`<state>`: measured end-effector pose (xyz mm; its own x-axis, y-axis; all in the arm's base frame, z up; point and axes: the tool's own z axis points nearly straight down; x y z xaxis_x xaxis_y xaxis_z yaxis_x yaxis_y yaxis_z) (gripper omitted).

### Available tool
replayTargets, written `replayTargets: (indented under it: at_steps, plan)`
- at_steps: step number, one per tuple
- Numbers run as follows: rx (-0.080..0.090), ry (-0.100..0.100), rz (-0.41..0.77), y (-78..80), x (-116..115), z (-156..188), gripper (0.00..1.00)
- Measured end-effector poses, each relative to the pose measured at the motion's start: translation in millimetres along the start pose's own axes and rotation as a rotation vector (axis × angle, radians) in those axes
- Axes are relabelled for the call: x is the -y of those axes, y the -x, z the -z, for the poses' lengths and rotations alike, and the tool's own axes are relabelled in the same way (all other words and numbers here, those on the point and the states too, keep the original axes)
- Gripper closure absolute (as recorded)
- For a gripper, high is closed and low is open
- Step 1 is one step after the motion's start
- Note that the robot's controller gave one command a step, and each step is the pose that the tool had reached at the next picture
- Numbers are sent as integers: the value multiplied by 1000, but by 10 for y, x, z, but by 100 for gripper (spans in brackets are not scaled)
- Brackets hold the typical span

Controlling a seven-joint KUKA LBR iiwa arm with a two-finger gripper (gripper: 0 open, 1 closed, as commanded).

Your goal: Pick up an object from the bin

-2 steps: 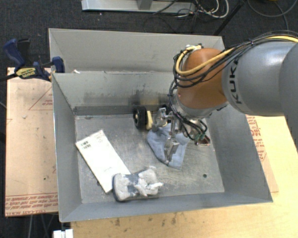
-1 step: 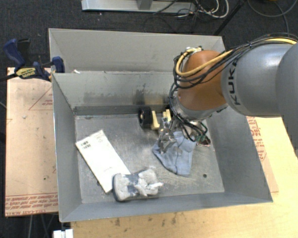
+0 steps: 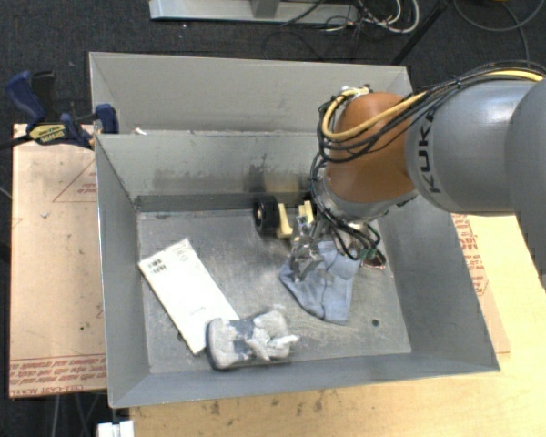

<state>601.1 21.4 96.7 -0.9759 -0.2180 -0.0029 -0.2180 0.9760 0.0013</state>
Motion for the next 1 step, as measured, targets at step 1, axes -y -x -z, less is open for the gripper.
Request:
replayTargets:
  at_steps: [1]
  plan:
    - [-2, 0, 120, -134, -90, 2024, 100]
